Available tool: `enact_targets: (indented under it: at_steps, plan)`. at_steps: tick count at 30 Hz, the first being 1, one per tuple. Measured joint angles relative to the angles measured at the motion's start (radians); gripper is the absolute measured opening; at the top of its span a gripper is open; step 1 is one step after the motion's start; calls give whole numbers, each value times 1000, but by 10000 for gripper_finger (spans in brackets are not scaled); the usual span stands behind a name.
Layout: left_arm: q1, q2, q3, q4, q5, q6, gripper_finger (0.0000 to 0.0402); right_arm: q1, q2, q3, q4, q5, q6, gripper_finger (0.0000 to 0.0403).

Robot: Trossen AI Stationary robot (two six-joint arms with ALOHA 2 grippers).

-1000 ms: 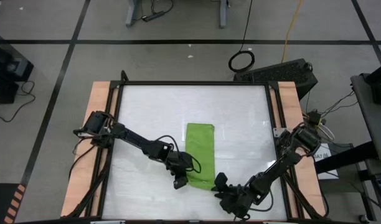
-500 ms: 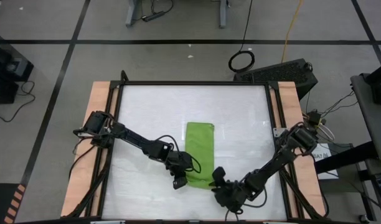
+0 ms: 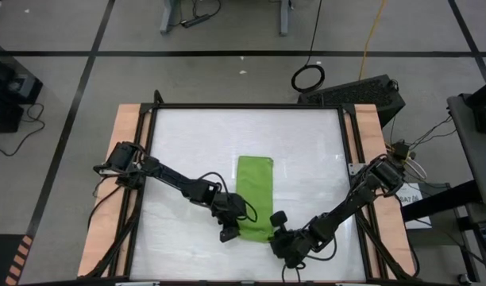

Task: Roll towel into tight, uniform cylinder
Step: Roll the green microfiber towel

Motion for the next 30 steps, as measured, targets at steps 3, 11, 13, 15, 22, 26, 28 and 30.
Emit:
enact_targets:
  at_steps: [3, 11, 13, 15, 22, 26, 28, 30]
  plan:
    - [0, -6, 0, -71, 0, 17, 137, -1, 0, 0, -1, -21, 22, 8]
    - [-10, -108, 0, -225, -87, 99, 137, -8, -2, -1, 0, -67, 33, 3]
    - [-28, -147, 0, -214, -172, 157, 136, -11, -3, -1, -1, -78, 39, 3]
    - [-71, -183, 0, -210, -281, 250, 136, -18, -8, -1, 0, -99, 42, 3]
    - [-276, -146, 3, -51, -585, 707, 136, -34, -12, -2, -1, -134, 50, 4]
    - [-327, -77, 0, 5, -667, 877, 137, -40, -19, -2, -3, -145, 52, 4]
    - [-332, -53, 0, 0, -697, 910, 143, -45, -24, -2, -1, -152, 52, 4]
    - [-330, -24, 8, 11, -719, 938, 156, -48, -26, -2, -1, -164, 57, 4]
